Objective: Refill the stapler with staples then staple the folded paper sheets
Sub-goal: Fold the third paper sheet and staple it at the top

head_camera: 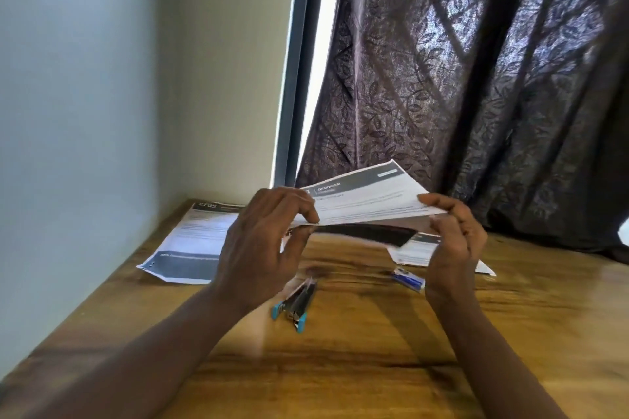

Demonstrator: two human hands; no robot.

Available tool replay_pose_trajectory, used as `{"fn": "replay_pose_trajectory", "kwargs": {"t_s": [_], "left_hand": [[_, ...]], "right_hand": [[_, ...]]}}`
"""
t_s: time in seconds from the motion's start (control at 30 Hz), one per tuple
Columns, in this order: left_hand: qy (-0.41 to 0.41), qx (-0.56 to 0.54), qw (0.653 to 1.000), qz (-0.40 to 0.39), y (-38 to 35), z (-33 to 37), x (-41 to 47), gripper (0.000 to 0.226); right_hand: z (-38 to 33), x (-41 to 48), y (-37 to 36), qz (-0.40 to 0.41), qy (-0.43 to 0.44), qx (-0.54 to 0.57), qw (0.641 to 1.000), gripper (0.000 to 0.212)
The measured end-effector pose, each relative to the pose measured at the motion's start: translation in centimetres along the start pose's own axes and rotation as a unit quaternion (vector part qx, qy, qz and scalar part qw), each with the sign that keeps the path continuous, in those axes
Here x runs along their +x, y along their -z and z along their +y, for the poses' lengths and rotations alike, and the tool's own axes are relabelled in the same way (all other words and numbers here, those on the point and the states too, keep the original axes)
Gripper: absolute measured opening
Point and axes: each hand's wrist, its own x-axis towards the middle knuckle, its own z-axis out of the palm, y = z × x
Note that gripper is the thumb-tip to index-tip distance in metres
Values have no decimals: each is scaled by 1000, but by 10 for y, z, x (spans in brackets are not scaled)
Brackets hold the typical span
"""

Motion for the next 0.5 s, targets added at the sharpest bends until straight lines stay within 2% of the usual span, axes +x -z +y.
{"fn": "replay_pose_trajectory", "kwargs": {"t_s": [0.13,0.2,0.27,0.37,0.43,0.5], "left_hand": [[-21,-29,994,-102,-17,15,-8,21],[-19,-57,986,-155,-21,15,-12,23],[-9,-99,971,-218,-21,14,-15,24],[0,-116,942,-316,-21,10,-19,18],[12,-103,927,-361,-21,8,-22,17],[26,-95,918,-384,-19,8,-23,16]], "right_hand": [[-10,-7,33,70,-32,-13,997,25],[-5,-12,52,95,-25,-101,990,18],[1,-12,68,99,-10,-237,967,18],[-1,-12,74,30,45,-352,934,18],[-6,-17,67,-56,57,-369,926,31],[-3,-24,62,-159,53,-377,911,31]]}}
